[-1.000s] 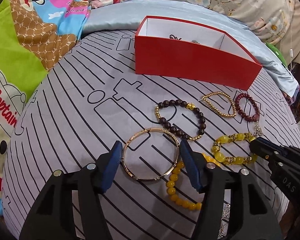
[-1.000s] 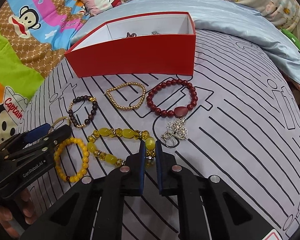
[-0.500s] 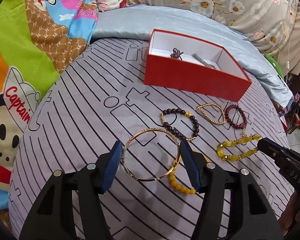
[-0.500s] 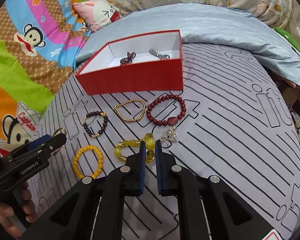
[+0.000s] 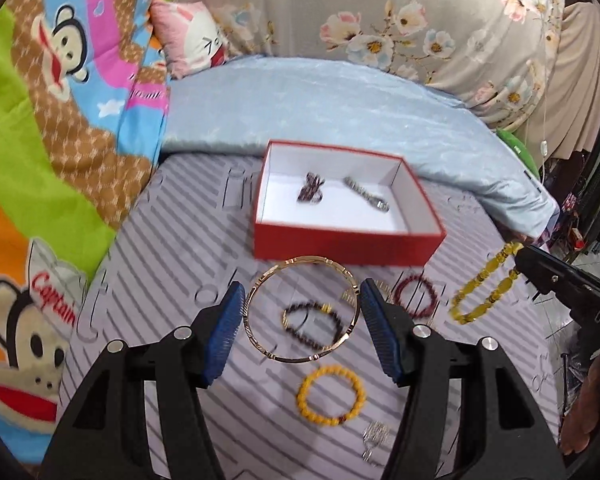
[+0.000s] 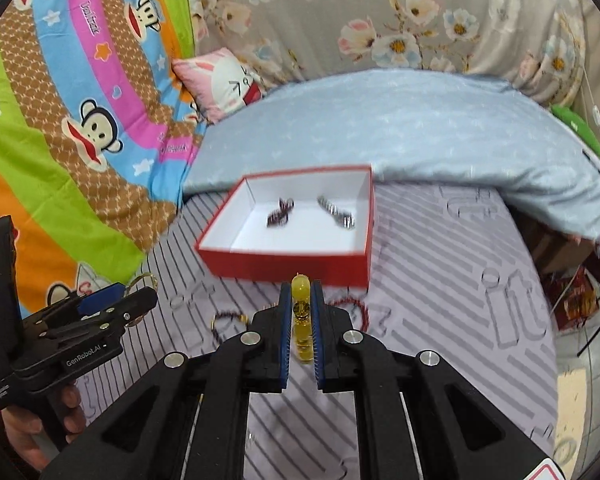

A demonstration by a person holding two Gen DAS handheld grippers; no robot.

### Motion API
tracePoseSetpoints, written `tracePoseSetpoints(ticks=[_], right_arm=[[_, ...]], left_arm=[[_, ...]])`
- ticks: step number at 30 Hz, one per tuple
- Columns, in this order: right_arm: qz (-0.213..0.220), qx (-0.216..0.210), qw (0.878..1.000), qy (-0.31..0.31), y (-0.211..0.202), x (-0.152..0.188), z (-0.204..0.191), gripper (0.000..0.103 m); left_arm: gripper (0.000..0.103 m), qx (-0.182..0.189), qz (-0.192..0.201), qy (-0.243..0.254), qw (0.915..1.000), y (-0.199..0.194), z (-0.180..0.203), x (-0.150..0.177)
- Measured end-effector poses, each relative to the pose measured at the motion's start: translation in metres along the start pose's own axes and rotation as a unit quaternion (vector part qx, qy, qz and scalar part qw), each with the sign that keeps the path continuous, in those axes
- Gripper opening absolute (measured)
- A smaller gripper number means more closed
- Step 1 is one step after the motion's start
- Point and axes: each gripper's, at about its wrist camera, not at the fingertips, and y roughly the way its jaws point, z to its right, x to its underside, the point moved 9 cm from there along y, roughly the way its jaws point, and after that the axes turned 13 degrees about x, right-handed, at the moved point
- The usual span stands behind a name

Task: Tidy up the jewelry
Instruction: 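Carry the yellow bracelet and gold bangle into the red box and release both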

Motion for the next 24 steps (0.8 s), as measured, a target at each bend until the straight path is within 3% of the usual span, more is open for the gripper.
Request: tracePoseSetpoints(ticks=[5, 10, 17, 24], right_arm=[[0.030, -0.002, 1.000, -0.003, 0.013, -0.051, -0.004, 0.009], [0.020, -0.012, 1.000, 0.008, 0.054, -0.085, -0.012, 0.009], [-0.032, -0.027, 0.999, 0.017, 0.121, -0.083, -0.024, 0.009], [-0.072, -0.006, 0.997, 0.011, 0.171, -0.062, -0.018, 0.009]], left_arm=[[0.057, 0.005, 0.026, 0.021, 0.9994, 0.018, 0.005, -0.053], [0.057, 0.015, 0.024, 0.016, 0.9995, 0.056, 0.000, -0.088], [0.057, -0.005, 0.002, 0.019, 0.9998, 0.113, -0.017, -0.094], [0.057, -0.014, -0.020, 0.020, 0.9995, 0.148, -0.027, -0.086]])
